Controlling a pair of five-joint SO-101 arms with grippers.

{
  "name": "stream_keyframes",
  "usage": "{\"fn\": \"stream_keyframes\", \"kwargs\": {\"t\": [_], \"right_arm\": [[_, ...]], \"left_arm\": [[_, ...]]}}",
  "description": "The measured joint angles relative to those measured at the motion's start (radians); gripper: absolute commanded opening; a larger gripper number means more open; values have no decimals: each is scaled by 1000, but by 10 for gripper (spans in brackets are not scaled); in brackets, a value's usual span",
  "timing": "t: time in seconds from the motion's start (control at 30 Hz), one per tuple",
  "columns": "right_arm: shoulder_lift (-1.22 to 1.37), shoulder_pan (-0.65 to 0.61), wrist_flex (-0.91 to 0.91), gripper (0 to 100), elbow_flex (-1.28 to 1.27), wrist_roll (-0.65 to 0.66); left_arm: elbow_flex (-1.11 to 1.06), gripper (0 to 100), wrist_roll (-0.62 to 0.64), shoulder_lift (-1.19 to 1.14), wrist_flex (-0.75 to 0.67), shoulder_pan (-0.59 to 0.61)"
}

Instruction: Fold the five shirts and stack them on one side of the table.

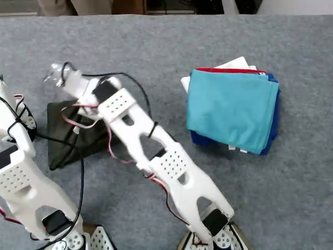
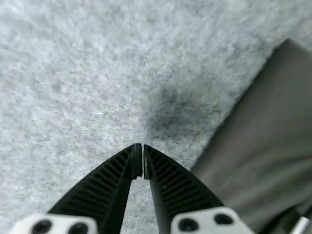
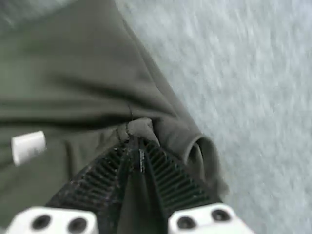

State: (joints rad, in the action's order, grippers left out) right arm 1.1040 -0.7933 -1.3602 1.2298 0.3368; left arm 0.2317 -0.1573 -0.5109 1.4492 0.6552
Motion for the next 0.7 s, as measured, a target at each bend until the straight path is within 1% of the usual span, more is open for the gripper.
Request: {"fn": "stream_keyframes", "kwargs": {"t": [0.13, 0.23, 0.3, 0.4, 0.47, 0.57, 0.7], "right_arm": [[37, 25, -222, 5, 206, 2], [54, 32, -342, 5, 285, 44], [60, 35, -394, 5, 292, 66], [64, 58, -405, 2, 292, 69], [61, 77, -407, 1, 267, 54], [25, 100, -407, 1, 161, 23], [-137, 120, -407, 2, -95, 18]], "left_arm": [[40, 24, 0, 0, -3, 11], [103, 24, 9, 0, -3, -9], [147, 25, 14, 0, -3, -44], [210, 25, 60, 0, -3, -104], [242, 25, 77, 0, -3, -146], [256, 25, 83, 0, -2, -209], [256, 25, 83, -25, -2, -250]]}}
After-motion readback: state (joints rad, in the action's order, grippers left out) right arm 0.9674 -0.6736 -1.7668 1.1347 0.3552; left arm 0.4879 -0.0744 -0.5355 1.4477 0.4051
